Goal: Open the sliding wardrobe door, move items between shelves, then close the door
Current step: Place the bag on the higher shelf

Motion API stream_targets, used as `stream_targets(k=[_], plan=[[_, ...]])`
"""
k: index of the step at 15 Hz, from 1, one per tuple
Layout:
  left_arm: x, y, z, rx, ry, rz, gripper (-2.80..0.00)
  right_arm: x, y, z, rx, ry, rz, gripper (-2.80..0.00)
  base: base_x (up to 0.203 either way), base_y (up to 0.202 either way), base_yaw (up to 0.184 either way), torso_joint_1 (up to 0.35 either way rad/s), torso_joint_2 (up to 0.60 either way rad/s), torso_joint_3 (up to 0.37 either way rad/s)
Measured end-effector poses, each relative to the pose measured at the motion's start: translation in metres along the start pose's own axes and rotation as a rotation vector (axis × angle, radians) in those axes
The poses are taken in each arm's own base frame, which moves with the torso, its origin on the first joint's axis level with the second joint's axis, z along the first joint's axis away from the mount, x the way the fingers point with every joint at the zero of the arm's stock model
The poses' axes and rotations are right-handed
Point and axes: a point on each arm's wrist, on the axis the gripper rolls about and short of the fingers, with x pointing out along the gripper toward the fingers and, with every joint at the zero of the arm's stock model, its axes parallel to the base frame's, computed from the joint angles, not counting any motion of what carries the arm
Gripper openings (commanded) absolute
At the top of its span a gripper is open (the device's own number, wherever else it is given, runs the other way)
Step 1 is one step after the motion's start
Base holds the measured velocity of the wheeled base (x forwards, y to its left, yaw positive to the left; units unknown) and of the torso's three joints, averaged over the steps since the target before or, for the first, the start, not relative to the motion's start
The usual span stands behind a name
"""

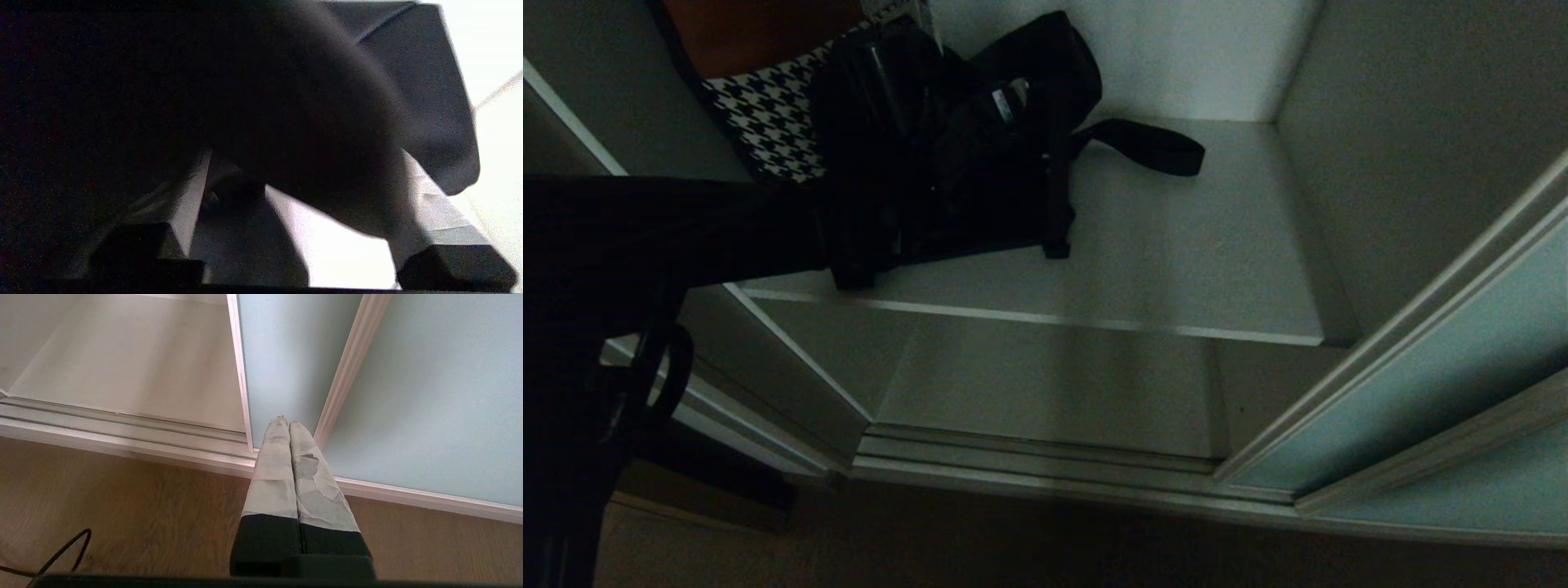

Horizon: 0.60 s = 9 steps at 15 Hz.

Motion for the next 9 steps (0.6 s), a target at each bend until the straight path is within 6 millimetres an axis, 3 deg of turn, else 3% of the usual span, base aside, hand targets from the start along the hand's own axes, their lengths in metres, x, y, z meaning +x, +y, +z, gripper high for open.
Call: stream_targets(k=[9], plan=[[0.006, 0.011, -0.053, -0.05, 0.254, 0.017, 0.0, 0.0, 0.0, 0.0, 0.0, 0.0, 0.0, -2.8, 0.0, 0.0, 0.0, 0.0, 0.0, 0.0]])
